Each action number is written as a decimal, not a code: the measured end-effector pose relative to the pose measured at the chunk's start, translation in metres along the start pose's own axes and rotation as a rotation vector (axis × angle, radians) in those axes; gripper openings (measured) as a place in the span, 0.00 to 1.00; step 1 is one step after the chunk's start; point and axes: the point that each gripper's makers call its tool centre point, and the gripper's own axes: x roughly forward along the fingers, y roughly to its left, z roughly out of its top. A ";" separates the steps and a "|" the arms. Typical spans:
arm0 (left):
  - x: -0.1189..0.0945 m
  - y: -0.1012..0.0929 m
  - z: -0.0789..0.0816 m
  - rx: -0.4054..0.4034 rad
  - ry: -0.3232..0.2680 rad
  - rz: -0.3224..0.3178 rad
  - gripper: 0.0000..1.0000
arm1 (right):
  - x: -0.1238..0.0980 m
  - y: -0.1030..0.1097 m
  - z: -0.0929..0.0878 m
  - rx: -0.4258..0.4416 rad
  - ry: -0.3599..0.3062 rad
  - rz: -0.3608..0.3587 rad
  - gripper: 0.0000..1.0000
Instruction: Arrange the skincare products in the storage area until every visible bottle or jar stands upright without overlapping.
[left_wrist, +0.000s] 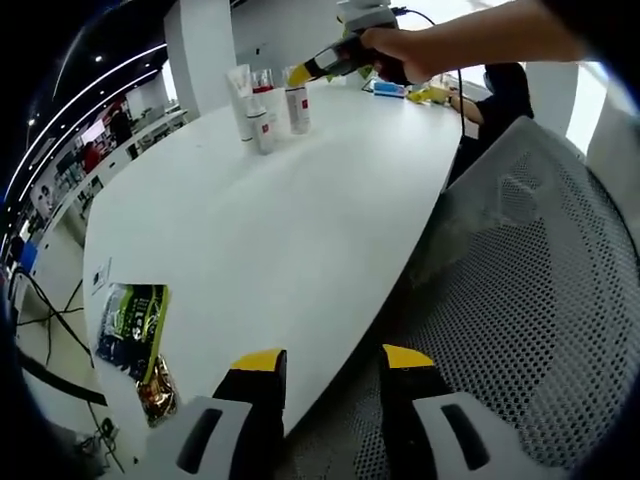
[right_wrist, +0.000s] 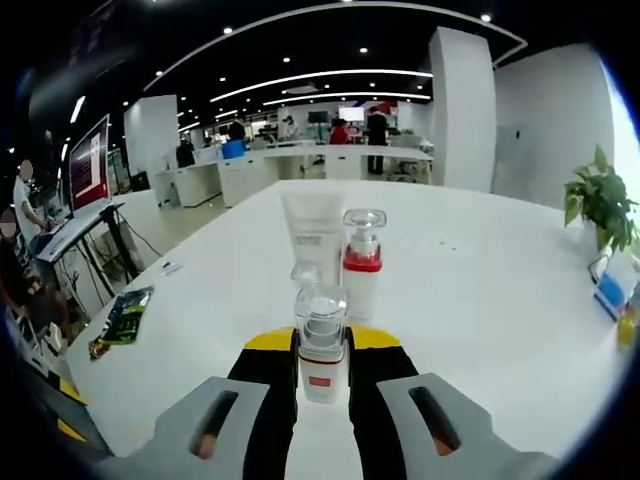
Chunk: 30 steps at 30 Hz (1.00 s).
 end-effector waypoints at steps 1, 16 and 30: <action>0.000 0.000 0.000 -0.001 0.001 0.000 0.38 | 0.002 -0.002 0.000 0.000 0.000 0.000 0.16; 0.004 -0.003 -0.008 -0.018 0.041 -0.012 0.38 | 0.025 -0.021 -0.004 0.003 0.000 -0.033 0.16; 0.007 -0.005 -0.012 -0.020 0.063 -0.026 0.36 | 0.040 -0.030 -0.010 -0.003 -0.005 -0.050 0.16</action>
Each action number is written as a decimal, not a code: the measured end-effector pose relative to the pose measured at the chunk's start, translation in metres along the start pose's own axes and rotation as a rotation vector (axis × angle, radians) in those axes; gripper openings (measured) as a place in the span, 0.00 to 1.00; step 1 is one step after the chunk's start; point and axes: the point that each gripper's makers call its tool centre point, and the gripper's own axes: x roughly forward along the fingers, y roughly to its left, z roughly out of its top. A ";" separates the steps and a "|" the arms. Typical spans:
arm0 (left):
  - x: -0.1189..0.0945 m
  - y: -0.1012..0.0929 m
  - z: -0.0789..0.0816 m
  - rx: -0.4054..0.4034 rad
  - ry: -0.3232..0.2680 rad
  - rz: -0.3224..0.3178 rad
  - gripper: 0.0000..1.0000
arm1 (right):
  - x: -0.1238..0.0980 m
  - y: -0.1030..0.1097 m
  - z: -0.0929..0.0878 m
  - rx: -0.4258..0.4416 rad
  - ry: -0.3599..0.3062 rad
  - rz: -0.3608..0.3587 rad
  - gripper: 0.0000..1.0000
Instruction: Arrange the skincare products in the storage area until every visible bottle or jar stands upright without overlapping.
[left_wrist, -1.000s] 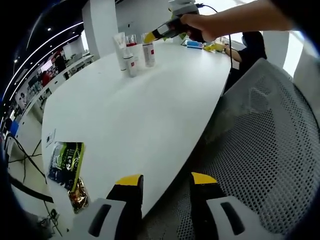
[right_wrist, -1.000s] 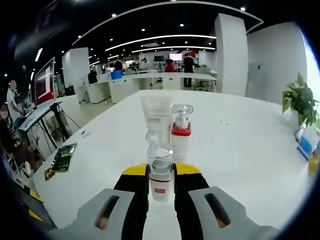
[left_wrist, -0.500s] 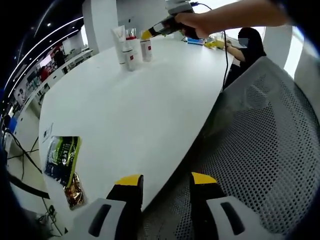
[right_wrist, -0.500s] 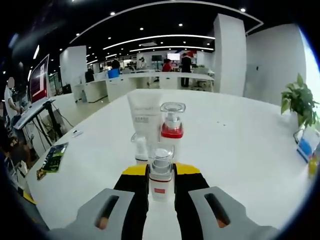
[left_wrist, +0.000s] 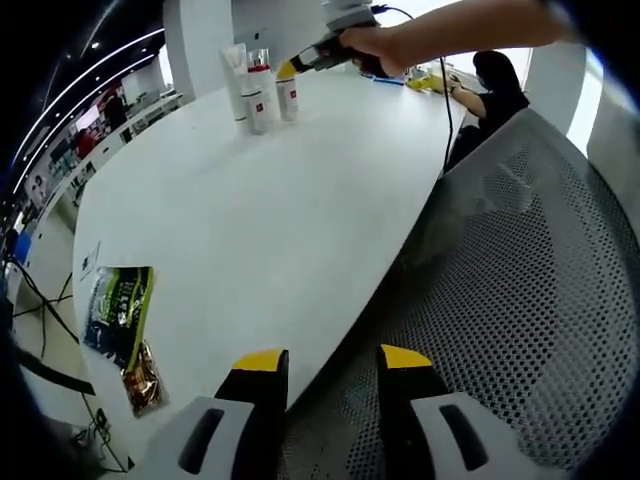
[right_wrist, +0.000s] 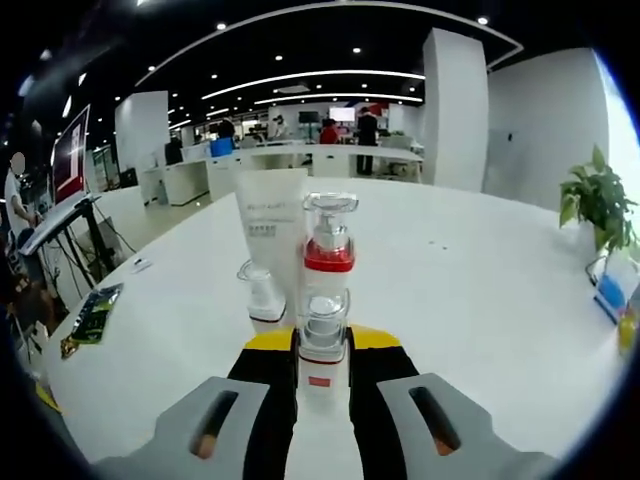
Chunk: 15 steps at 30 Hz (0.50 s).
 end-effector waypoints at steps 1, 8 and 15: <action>0.000 0.000 0.000 -0.001 0.001 -0.001 0.36 | 0.001 0.001 0.000 0.002 -0.002 0.002 0.16; 0.002 -0.001 -0.002 -0.002 0.006 -0.004 0.36 | 0.010 0.002 0.003 -0.014 -0.018 0.001 0.16; 0.001 0.000 -0.001 -0.006 0.000 0.005 0.31 | 0.017 0.001 0.004 -0.012 -0.031 -0.004 0.16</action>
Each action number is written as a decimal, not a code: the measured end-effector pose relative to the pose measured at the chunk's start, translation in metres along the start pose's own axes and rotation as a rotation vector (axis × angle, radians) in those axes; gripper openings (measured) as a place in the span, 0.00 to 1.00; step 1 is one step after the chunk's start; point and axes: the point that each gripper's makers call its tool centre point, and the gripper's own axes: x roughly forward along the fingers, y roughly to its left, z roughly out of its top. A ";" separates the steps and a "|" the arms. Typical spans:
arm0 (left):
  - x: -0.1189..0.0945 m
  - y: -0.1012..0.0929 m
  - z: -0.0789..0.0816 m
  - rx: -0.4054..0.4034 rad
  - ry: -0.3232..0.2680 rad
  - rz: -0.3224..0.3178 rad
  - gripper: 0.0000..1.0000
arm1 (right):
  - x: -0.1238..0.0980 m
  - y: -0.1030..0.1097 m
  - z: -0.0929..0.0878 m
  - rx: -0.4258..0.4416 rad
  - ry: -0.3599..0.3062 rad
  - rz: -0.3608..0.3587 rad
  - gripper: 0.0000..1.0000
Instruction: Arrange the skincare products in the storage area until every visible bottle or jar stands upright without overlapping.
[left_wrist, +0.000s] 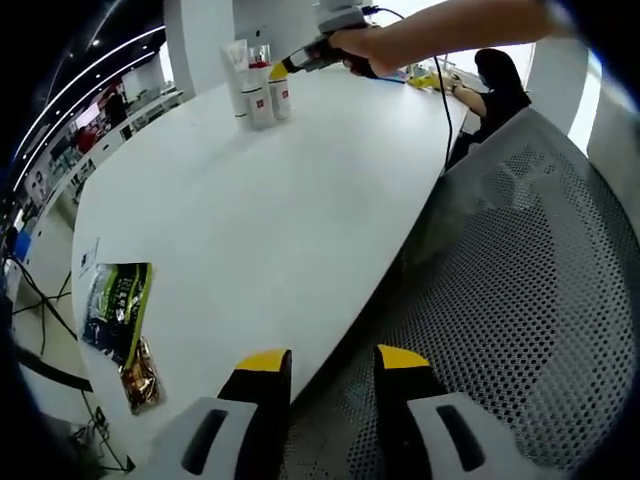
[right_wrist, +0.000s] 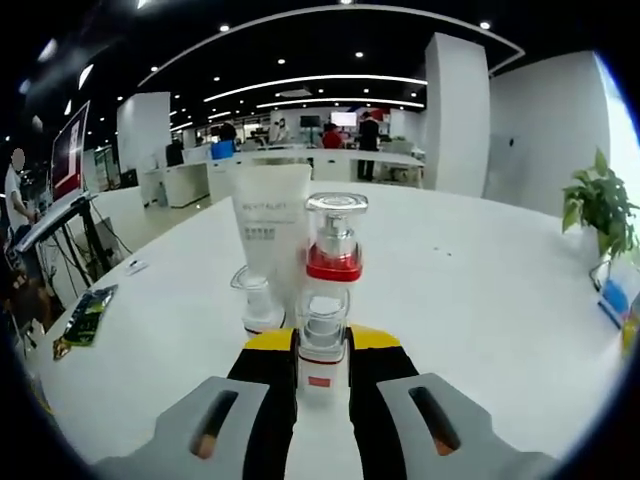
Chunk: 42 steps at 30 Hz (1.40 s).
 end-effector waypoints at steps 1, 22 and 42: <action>0.000 0.000 0.000 0.004 -0.003 0.002 0.30 | 0.001 0.000 -0.001 -0.001 0.000 -0.004 0.16; 0.003 0.000 -0.004 0.013 0.008 0.011 0.26 | 0.005 0.002 -0.001 -0.007 -0.072 -0.032 0.17; 0.003 0.000 -0.005 0.023 0.012 0.014 0.26 | 0.009 -0.002 -0.010 0.024 -0.016 -0.062 0.18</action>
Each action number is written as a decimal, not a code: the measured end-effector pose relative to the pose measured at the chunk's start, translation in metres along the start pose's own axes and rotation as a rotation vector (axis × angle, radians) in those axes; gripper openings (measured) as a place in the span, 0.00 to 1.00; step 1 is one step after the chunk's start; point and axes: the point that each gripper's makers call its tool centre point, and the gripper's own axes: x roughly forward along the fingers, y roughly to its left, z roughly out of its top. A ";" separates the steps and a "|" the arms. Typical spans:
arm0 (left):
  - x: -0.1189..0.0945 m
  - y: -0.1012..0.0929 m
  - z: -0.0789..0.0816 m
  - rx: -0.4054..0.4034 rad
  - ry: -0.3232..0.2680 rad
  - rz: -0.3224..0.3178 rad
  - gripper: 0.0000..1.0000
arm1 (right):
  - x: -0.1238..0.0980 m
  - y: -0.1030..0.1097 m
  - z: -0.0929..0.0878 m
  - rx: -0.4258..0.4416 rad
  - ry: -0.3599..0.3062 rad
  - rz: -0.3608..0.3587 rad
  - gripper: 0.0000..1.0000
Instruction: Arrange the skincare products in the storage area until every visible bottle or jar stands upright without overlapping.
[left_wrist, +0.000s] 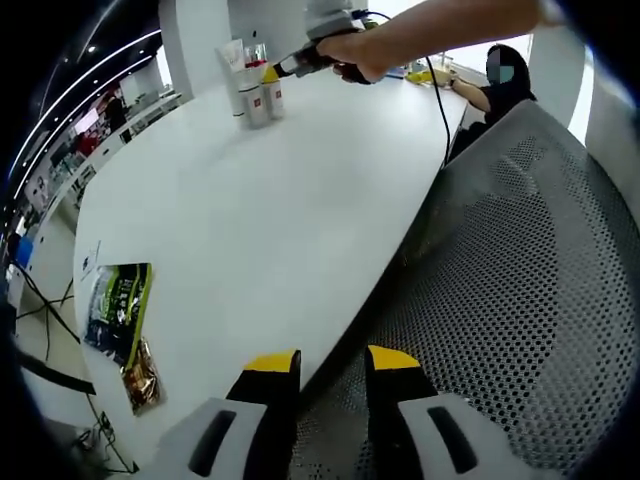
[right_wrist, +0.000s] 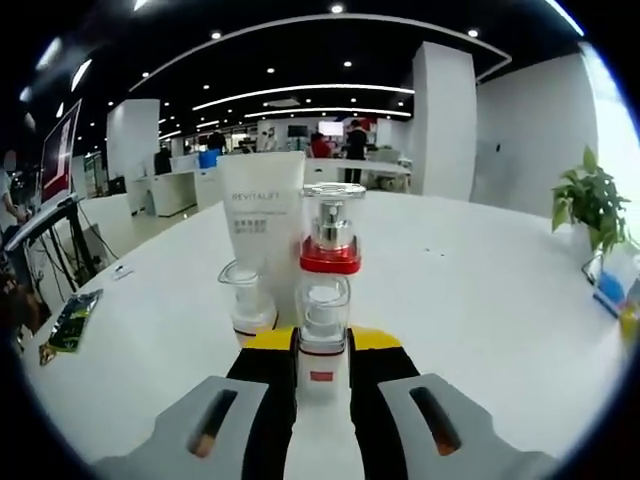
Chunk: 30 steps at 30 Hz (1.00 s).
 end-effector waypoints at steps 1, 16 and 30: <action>0.000 0.000 0.000 0.000 0.000 0.000 0.26 | 0.000 -0.001 -0.001 0.003 0.005 -0.003 0.20; 0.000 -0.001 0.001 0.002 -0.001 -0.008 0.26 | -0.032 -0.001 0.006 0.033 -0.014 -0.020 0.24; 0.000 -0.006 0.001 0.029 0.002 -0.035 0.27 | -0.106 0.045 0.018 0.097 -0.058 0.086 0.34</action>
